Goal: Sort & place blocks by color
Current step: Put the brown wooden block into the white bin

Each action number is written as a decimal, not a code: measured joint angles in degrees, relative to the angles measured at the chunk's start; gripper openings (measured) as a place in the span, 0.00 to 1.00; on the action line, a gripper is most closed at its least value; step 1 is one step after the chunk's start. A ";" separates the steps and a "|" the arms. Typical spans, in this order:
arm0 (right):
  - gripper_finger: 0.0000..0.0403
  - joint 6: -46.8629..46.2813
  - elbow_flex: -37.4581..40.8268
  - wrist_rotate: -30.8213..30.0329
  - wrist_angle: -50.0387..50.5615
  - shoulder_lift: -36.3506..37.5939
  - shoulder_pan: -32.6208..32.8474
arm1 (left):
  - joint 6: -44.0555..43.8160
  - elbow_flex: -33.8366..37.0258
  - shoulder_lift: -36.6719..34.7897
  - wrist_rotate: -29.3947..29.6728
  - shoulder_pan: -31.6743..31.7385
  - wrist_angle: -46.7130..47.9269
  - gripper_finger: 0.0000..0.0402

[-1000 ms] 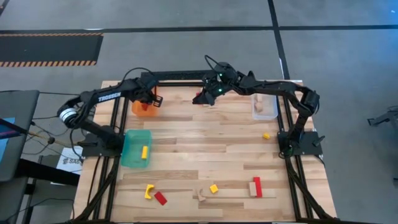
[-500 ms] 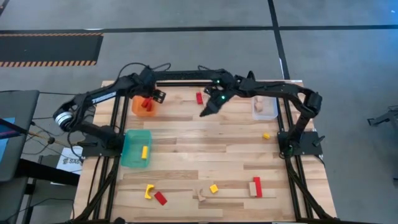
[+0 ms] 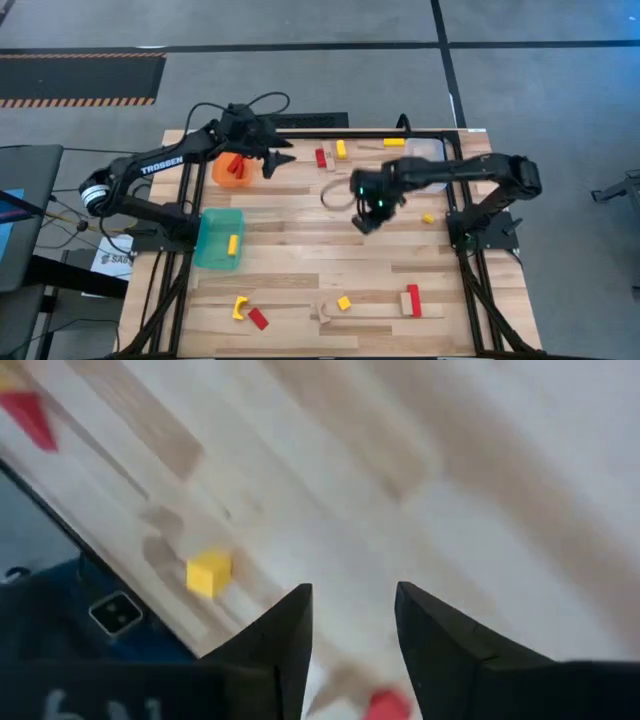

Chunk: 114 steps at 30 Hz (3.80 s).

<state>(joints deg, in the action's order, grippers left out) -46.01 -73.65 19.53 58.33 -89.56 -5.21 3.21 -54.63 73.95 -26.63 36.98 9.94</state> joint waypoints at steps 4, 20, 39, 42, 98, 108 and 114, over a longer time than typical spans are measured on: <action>0.40 -12.45 0.09 -0.39 3.49 -0.83 8.23 | 1.20 0.02 2.62 -3.10 -1.17 -1.55 0.55; 0.71 -46.87 6.50 6.54 -2.27 -5.86 28.58 | 1.17 0.09 8.57 -11.90 -2.44 -6.09 0.55; 0.72 -67.01 23.24 2.66 -28.00 -5.75 37.60 | -3.19 0.09 8.59 -8.57 -2.42 -6.97 0.55; 0.72 -68.75 23.74 0.91 -29.14 -5.73 37.86 | -3.98 0.09 8.59 -8.55 -2.44 -6.96 0.55; 0.28 -0.35 14.16 -29.91 -11.09 10.41 -19.79 | -2.02 0.04 6.93 -7.91 -9.02 22.57 0.55; 0.28 5.99 14.13 -35.40 -2.50 15.70 -35.16 | -3.54 0.04 5.04 -1.03 -10.33 22.70 0.55; 0.30 9.22 16.18 -36.02 0.19 11.35 -40.11 | -6.45 0.04 5.05 0.57 -10.31 16.75 0.55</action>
<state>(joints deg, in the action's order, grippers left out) -36.79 -57.47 -16.49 58.52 -78.21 -45.33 -3.23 -54.59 79.00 -26.06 26.68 26.70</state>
